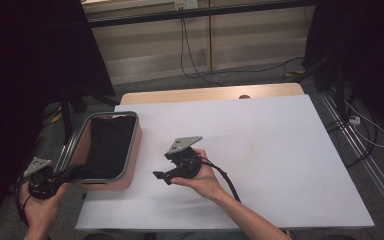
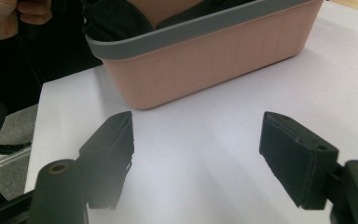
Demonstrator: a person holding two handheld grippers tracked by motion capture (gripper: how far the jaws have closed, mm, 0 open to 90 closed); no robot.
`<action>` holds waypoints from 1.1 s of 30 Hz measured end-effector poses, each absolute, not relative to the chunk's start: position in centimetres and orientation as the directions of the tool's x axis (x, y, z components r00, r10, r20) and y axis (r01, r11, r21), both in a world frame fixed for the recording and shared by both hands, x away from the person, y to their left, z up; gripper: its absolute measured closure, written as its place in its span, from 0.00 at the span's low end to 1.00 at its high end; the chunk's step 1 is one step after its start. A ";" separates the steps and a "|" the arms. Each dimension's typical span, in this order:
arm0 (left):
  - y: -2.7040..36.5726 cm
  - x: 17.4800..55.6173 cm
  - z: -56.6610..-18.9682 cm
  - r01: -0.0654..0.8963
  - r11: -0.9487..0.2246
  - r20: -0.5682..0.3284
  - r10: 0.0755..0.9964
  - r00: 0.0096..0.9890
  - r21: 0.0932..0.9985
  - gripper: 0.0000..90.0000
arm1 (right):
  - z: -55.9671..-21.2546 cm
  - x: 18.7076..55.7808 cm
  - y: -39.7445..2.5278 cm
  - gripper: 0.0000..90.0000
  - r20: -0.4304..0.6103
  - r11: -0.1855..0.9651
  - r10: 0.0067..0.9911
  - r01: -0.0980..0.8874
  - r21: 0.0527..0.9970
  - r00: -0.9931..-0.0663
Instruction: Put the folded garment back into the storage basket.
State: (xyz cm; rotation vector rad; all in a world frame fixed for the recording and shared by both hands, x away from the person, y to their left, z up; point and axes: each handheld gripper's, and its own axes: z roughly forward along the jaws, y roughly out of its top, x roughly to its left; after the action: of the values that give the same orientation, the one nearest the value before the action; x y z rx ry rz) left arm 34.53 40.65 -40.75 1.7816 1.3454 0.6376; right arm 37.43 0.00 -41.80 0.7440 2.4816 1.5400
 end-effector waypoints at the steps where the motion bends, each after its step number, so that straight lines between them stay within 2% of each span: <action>1: 40.6 34.6 -40.8 0.545 -0.105 -0.083 0.947 0.309 0.832 0.96 | -41.8 37.4 -0.1 0.29 0.146 0.356 0.472 0.340 0.871 -0.869; 3: 40.5 34.5 -40.7 0.542 -0.103 -0.086 0.946 0.312 0.834 0.94 | -41.7 37.4 -0.2 0.29 0.148 0.349 0.475 0.340 0.873 -0.868; 4: 40.6 34.5 -40.7 0.536 -0.096 -0.095 0.943 0.319 0.839 0.88 | -41.7 37.4 -0.5 0.29 0.147 0.343 0.478 0.338 0.877 -0.866; 5: 40.6 34.5 -40.6 0.532 -0.085 -0.106 0.942 0.319 0.843 0.88 | -41.7 37.4 -0.5 0.29 0.147 0.343 0.478 0.338 0.877 -0.866; 7: 40.6 34.4 -40.4 0.523 -0.068 -0.119 0.942 0.315 0.849 0.73 | -41.7 37.3 -0.7 0.29 0.144 0.341 0.483 0.338 0.877 -0.864; 9: 40.7 34.3 -40.3 0.510 -0.065 -0.120 0.939 0.322 0.858 0.70 | -41.7 37.3 -1.0 0.28 0.145 0.340 0.486 0.339 0.877 -0.862; 10: 40.6 34.3 -40.3 0.506 -0.064 -0.112 0.944 0.310 0.860 0.57 | -41.8 37.4 -1.1 0.27 0.150 0.337 0.486 0.344 0.877 -0.861; 12: 40.5 34.3 -40.3 0.494 -0.069 -0.098 0.948 0.304 0.867 0.54 | -41.8 37.4 -1.2 0.26 0.152 0.334 0.485 0.343 0.878 -0.861; 13: 40.4 34.3 -40.3 0.488 -0.062 -0.105 0.946 0.307 0.870 0.50 | -41.8 37.5 -1.2 0.25 0.155 0.330 0.485 0.344 0.879 -0.860; 14: 40.3 34.3 -40.2 0.477 -0.053 -0.112 0.944 0.311 0.878 0.40 | -41.8 37.6 -1.2 0.24 0.150 0.322 0.491 0.339 0.884 -0.858; 15: 40.3 34.3 -40.2 0.468 -0.054 -0.108 0.944 0.312 0.882 0.40 | -41.8 37.6 -1.2 0.24 0.150 0.322 0.491 0.339 0.884 -0.858; 16: 40.2 34.3 -40.2 0.457 -0.053 -0.103 0.945 0.311 0.888 0.31 | -41.9 37.7 -1.1 0.22 0.150 0.316 0.498 0.340 0.886 -0.854; 17: 39.9 34.3 -40.0 0.451 -0.060 -0.086 0.951 0.296 0.891 0.31 | -41.9 37.7 -1.1 0.22 0.150 0.316 0.498 0.340 0.886 -0.854; 19: 39.4 34.3 -39.7 0.435 -0.090 -0.043 0.957 0.285 0.896 0.14 | -41.9 37.6 -1.1 0.20 0.149 0.314 0.507 0.343 0.885 -0.849; 23: 38.3 34.0 -39.0 0.397 -0.124 -0.010 0.947 0.320 0.909 0.12 | -42.1 37.5 -0.9 0.17 0.147 0.316 0.519 0.349 0.882 -0.842; 29: 37.6 33.9 -38.2 0.390 -0.072 -0.082 0.928 0.365 0.918 0.06 | -41.9 37.4 -0.9 0.13 0.128 0.312 0.545 0.342 0.887 -0.829; 31: 37.5 33.8 -38.1 0.384 -0.092 -0.056 0.933 0.356 0.919 0.05 | -42.0 37.3 -0.9 0.11 0.122 0.314 0.560 0.346 0.884 -0.819; 33: 37.4 33.6 -38.1 0.380 -0.063 -0.095 0.919 0.382 0.923 0.04 | -42.0 37.3 -0.9 0.11 0.111 0.314 0.579 0.346 0.884 -0.808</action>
State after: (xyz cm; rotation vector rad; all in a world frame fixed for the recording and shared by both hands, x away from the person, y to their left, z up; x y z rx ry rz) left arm 33.57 37.36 -38.09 1.6404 1.1723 0.6747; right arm 37.25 -0.95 -42.04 0.8448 2.3523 1.4953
